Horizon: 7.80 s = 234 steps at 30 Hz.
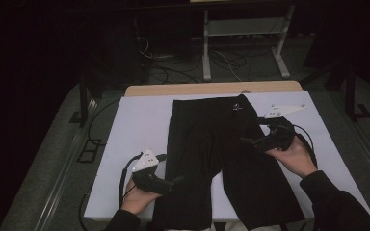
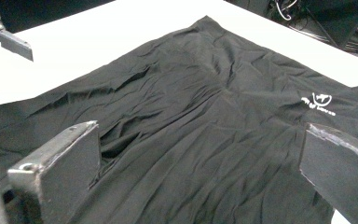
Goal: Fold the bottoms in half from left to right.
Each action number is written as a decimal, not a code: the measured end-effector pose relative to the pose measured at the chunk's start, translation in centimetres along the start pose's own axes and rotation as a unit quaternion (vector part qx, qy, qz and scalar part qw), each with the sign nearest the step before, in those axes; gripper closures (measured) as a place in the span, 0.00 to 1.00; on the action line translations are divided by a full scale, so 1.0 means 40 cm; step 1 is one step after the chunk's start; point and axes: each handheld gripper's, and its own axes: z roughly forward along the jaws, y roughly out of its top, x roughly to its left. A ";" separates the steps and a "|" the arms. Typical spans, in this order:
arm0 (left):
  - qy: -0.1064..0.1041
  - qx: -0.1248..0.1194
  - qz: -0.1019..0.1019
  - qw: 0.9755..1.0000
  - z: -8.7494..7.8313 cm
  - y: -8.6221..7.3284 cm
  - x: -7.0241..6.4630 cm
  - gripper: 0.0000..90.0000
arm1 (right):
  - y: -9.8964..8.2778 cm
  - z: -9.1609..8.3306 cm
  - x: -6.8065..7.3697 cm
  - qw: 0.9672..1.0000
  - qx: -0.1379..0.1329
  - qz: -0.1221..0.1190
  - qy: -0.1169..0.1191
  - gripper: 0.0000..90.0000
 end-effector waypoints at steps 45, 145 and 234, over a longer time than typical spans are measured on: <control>-0.008 -0.002 0.000 1.000 0.001 0.002 0.002 0.00 | 0.152 0.194 -0.071 1.000 0.014 0.013 0.000 0.00; -0.010 -0.035 -0.025 0.999 -0.022 0.001 0.036 0.00 | 0.313 0.713 0.030 0.999 0.018 0.041 -0.029 0.00; -0.018 0.087 -0.114 0.989 -0.105 -0.062 0.001 0.06 | 0.258 0.669 0.082 0.993 0.040 0.096 -0.062 0.97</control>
